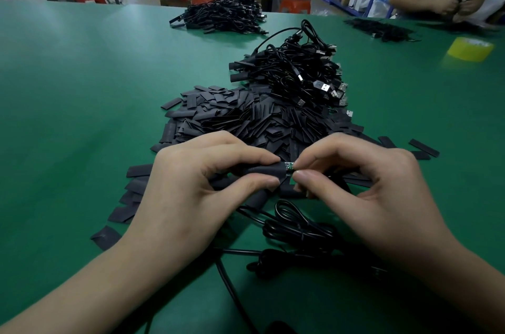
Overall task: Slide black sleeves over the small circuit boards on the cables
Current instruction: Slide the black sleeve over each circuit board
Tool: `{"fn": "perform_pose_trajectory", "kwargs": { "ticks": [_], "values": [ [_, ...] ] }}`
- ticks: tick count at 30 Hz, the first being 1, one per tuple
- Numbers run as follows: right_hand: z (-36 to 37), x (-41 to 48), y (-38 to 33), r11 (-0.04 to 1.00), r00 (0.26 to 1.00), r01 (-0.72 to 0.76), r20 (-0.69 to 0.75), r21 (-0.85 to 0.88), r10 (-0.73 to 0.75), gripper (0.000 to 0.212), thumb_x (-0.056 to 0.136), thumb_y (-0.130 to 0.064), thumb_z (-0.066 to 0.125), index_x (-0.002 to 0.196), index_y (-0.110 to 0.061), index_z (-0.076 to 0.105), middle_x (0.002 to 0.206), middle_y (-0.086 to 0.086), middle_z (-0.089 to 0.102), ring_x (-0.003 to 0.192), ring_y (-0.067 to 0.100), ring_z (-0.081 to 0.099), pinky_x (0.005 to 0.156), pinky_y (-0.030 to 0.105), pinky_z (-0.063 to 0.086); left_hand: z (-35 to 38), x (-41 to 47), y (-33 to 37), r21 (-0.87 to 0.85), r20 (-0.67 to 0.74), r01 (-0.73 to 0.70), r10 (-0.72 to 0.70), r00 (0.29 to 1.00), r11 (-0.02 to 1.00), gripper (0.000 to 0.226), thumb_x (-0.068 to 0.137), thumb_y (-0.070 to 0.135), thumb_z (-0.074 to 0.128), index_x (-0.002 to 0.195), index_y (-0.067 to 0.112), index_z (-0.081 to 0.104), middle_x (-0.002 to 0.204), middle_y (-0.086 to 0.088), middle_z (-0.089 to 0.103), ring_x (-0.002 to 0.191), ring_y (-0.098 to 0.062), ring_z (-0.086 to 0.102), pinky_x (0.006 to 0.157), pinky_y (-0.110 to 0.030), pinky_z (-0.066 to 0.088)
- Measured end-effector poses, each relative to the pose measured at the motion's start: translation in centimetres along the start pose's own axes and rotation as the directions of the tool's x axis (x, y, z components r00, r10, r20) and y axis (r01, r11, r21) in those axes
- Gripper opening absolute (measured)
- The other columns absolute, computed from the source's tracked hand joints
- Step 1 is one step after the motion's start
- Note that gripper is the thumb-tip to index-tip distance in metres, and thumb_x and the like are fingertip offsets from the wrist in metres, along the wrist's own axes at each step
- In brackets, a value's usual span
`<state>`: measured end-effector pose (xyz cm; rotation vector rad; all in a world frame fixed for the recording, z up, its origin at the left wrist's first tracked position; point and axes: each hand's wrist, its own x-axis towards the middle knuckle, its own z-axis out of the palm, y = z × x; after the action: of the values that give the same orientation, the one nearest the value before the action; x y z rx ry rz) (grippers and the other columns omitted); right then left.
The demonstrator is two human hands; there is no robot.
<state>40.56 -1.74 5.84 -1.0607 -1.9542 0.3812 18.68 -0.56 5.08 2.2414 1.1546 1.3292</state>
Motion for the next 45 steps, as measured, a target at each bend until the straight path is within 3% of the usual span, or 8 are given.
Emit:
{"fn": "perform_pose_trajectory", "kwargs": {
  "ticks": [6,21,32,34,36,38,41,45],
  "values": [
    [0.2,0.0,-0.2,1.000,1.000,0.003,0.007,-0.017,-0.003,0.011,0.090,-0.012,0.078,0.090,-0.022,0.074,0.074,-0.011,0.071,0.074,0.011,0.071,0.057,0.040,0.054,0.0,-0.1,-0.1,0.023,0.002,-0.040,0.040,0.999,0.999,0.019,0.083,0.027,0.079,0.101,0.020,0.080,0.094,0.010,0.073,0.089,-0.006,0.070,0.081,-0.018,0.051],
    [-0.1,0.1,-0.5,0.994,0.996,-0.090,0.020,0.061,0.089,0.009,0.088,-0.024,0.075,0.087,-0.032,0.073,0.075,-0.008,0.072,0.068,0.019,0.070,0.055,0.047,0.055,0.2,0.0,0.1,-0.028,0.011,-0.082,0.082,0.997,0.996,0.019,0.084,0.022,0.077,0.103,0.017,0.078,0.096,0.009,0.073,0.089,-0.005,0.070,0.081,-0.014,0.048],
    [0.5,-0.1,-0.8,0.999,1.000,-0.014,-0.020,-0.040,0.013,0.009,0.088,-0.021,0.079,0.087,-0.027,0.072,0.071,-0.014,0.071,0.066,0.011,0.071,0.059,0.041,0.055,0.4,0.2,-0.2,-0.002,0.035,-0.081,0.081,0.996,0.997,0.020,0.082,0.025,0.079,0.102,0.021,0.079,0.095,0.014,0.074,0.090,-0.001,0.070,0.082,-0.015,0.050],
    [0.5,0.0,-0.8,0.992,0.996,-0.089,-0.022,0.091,0.091,0.011,0.089,-0.023,0.078,0.092,-0.028,0.069,0.074,-0.010,0.075,0.073,0.012,0.074,0.069,0.036,0.058,0.4,0.3,-0.2,-0.047,0.010,-0.049,0.049,0.999,0.998,0.020,0.082,0.026,0.079,0.102,0.023,0.079,0.096,0.016,0.075,0.092,-0.002,0.071,0.083,-0.018,0.051],
    [0.3,0.2,-0.8,0.912,0.971,-0.238,0.050,0.334,0.236,0.008,0.089,-0.025,0.073,0.097,-0.026,0.069,0.080,-0.002,0.078,0.077,0.017,0.076,0.075,0.029,0.060,0.4,0.3,-0.2,-0.093,-0.035,-0.024,0.021,0.999,0.995,0.019,0.082,0.026,0.078,0.101,0.027,0.077,0.095,0.018,0.074,0.093,-0.004,0.071,0.083,-0.016,0.049],
    [0.1,0.4,-0.6,0.836,0.948,-0.320,0.151,0.447,0.282,0.008,0.092,-0.022,0.066,0.096,-0.022,0.072,0.083,0.003,0.079,0.079,0.018,0.077,0.077,0.023,0.059,0.3,0.3,-0.2,-0.104,-0.059,-0.016,0.009,0.998,0.994,0.019,0.082,0.026,0.079,0.100,0.030,0.077,0.096,0.015,0.073,0.094,-0.009,0.070,0.081,-0.015,0.047],
    [0.3,0.4,-0.7,0.846,0.948,-0.315,0.187,0.430,0.258,0.011,0.096,-0.013,0.067,0.092,-0.020,0.074,0.081,0.002,0.079,0.075,0.016,0.076,0.074,0.020,0.058,0.5,0.2,-0.2,-0.046,-0.104,0.001,-0.005,0.995,0.999,0.021,0.080,0.028,0.082,0.100,0.034,0.077,0.100,0.009,0.066,0.095,-0.013,0.065,0.074,-0.016,0.046],
    [1.0,-0.1,-1.1,0.971,0.988,-0.145,-0.025,0.188,0.152,0.010,0.092,-0.016,0.072,0.091,-0.026,0.074,0.077,-0.010,0.076,0.075,0.011,0.075,0.069,0.024,0.058,0.6,0.3,-0.2,-0.035,-0.174,0.032,-0.038,0.984,0.999,0.033,0.079,0.032,0.084,0.111,0.033,0.075,0.101,0.010,0.065,0.086,-0.010,0.066,0.078,-0.013,0.049]
  ]
}}
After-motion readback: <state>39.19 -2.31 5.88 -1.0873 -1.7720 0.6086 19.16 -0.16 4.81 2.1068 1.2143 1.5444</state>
